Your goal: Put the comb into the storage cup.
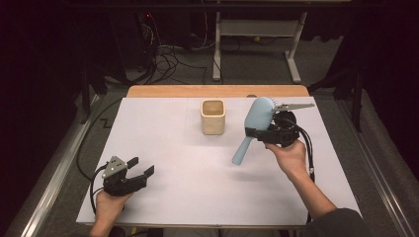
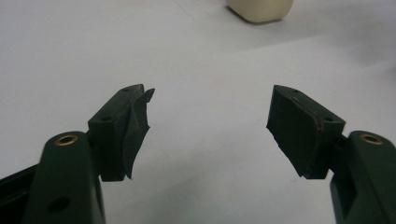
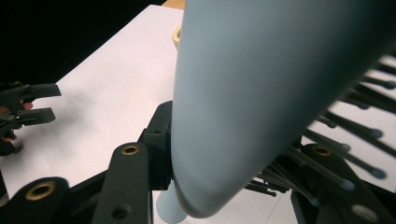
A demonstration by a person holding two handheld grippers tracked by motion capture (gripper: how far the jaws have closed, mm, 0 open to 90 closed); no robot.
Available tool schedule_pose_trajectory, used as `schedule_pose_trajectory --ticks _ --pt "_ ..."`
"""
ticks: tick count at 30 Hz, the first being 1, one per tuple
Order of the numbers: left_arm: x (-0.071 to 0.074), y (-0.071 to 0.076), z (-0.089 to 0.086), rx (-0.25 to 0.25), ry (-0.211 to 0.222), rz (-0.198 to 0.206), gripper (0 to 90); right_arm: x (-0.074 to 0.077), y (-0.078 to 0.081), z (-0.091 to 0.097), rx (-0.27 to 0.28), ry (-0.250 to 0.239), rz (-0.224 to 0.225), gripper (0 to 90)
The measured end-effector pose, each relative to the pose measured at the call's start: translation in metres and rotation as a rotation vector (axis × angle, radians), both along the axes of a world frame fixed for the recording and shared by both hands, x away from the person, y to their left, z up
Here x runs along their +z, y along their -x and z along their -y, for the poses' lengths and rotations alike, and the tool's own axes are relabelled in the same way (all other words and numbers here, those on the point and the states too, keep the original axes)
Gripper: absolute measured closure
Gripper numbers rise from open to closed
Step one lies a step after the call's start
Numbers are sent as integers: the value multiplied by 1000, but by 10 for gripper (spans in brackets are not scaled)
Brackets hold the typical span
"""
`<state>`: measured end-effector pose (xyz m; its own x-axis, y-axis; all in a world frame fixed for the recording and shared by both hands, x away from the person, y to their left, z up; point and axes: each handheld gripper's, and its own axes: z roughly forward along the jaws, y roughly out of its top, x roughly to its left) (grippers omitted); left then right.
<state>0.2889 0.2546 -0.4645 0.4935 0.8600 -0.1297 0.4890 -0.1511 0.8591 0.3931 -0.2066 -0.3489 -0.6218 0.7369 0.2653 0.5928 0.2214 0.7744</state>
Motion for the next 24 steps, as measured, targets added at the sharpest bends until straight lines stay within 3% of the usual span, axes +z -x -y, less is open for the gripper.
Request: schedule_pose_trajectory --ticks 24 --pt "0 8 -5 1 3 31 297 27 -22 -12 -23 10 32 554"
